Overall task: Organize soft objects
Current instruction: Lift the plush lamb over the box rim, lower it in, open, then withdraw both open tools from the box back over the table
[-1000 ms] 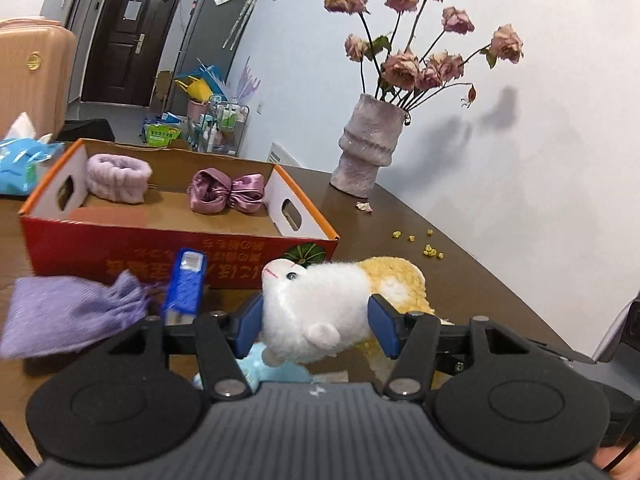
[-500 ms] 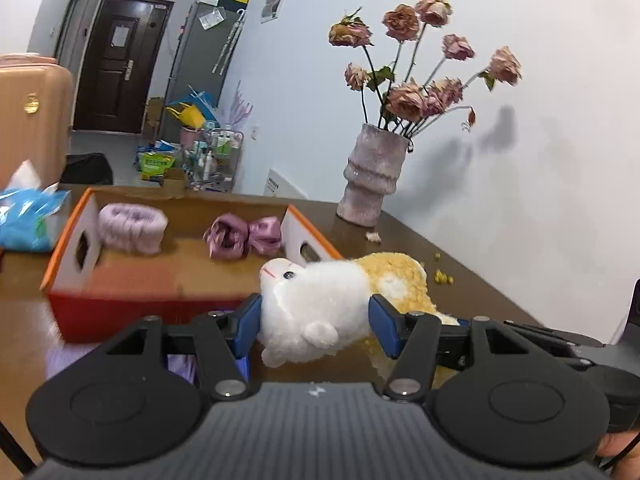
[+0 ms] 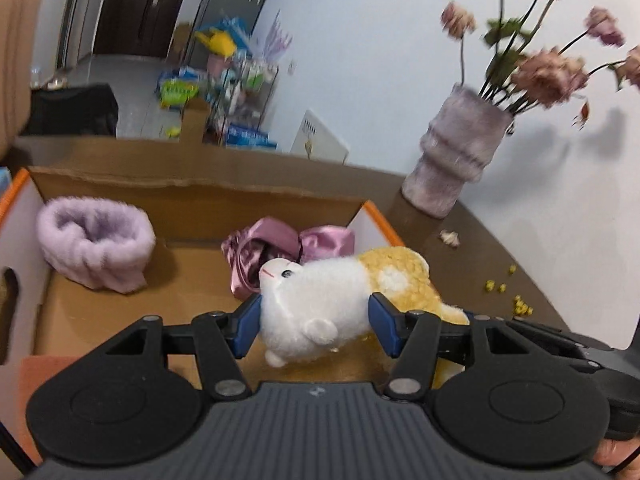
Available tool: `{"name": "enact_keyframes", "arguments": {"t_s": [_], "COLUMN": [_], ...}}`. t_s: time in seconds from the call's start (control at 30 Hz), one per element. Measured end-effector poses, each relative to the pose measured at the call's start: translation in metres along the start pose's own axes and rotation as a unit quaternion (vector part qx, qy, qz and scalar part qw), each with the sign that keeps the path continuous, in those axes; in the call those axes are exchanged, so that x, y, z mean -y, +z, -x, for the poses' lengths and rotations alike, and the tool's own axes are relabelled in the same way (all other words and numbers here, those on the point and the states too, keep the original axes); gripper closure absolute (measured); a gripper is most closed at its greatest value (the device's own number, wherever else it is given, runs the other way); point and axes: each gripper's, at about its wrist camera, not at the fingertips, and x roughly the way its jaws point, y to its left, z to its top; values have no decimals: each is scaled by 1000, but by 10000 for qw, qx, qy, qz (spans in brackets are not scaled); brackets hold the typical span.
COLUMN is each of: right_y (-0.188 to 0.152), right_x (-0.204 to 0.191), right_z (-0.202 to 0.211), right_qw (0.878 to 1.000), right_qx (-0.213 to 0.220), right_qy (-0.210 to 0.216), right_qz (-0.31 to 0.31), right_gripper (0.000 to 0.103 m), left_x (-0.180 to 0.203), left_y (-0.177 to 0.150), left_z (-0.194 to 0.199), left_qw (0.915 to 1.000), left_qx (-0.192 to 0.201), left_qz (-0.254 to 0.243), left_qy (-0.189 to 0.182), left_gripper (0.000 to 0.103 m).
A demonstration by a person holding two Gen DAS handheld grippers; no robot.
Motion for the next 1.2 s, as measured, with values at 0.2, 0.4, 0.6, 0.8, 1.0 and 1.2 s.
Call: {"name": "enact_keyframes", "arguments": {"t_s": [0.2,0.4,0.6,0.8,1.0,1.2], "right_y": [-14,-10,10,15,-7,-46], "right_x": [-8,-20,-24,-46,-79,-112], "right_z": [-1,21,58,110,168,217], "right_qw": [9978,9936,9922,9880,9813,9770], "right_qx": [-29,367,765,1109,1423,1543], "right_qy": [-368,-547,-449,-404,-295,-246], "right_qz": [556,916,872,995,1265,1449], "right_gripper": [50,43,38,33,26,22], "left_x": [2,4,18,36,42,27], "left_y": [-11,-14,0,-8,-52,-102], "left_z": [-15,-4,54,145,230,293], "left_qw": [9994,9992,9979,9852,9686,9749], "left_qx": [-243,-288,295,1185,1761,1736], "left_qz": [-226,-275,-572,-1069,-1379,-911], "left_qy": [-116,-77,39,627,1083,1058], "left_gripper": [43,40,35,30,24,22]}}
